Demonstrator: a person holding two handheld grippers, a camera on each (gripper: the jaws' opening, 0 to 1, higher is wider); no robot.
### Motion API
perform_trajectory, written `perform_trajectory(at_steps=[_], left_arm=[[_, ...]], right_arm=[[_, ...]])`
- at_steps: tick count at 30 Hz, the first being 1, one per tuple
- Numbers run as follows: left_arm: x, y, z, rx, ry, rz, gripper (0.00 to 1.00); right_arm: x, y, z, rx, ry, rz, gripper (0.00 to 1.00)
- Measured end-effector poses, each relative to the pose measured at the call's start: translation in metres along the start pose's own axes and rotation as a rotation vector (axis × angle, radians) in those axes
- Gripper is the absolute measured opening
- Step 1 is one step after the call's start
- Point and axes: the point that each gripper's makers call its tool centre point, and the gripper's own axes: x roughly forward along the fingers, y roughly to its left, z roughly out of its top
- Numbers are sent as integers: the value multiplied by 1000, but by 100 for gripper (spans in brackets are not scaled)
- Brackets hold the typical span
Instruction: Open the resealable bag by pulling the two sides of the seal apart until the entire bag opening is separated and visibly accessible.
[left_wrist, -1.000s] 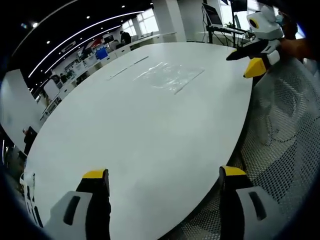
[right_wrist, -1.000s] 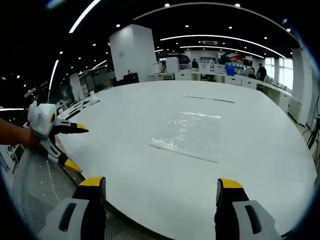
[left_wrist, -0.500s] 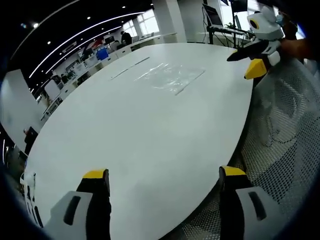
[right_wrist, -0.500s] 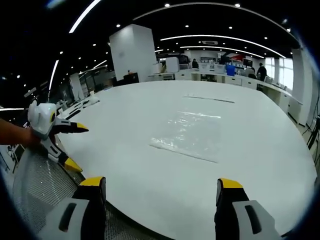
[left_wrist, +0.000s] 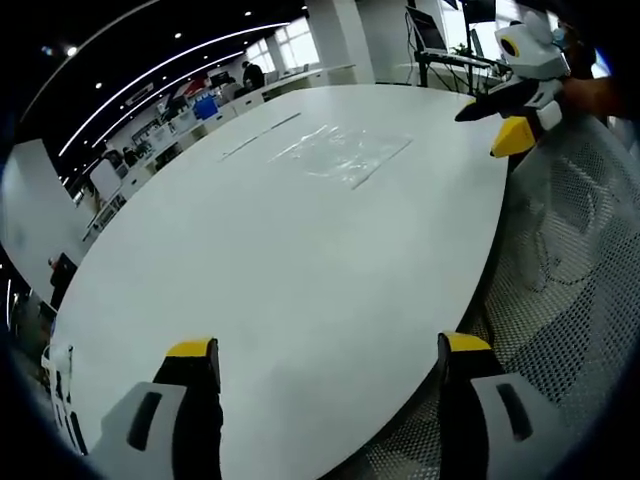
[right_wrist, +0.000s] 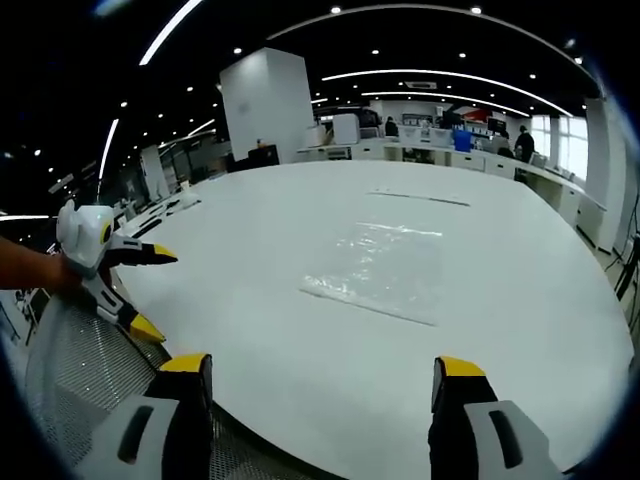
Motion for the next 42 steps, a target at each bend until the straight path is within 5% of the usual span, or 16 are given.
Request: perform_trajectory(at_steps=[42], left_arm=[[-1,3,3,-67,-17,3,99]], right_arm=[[-3,-9,8,15,-54,-46,100]])
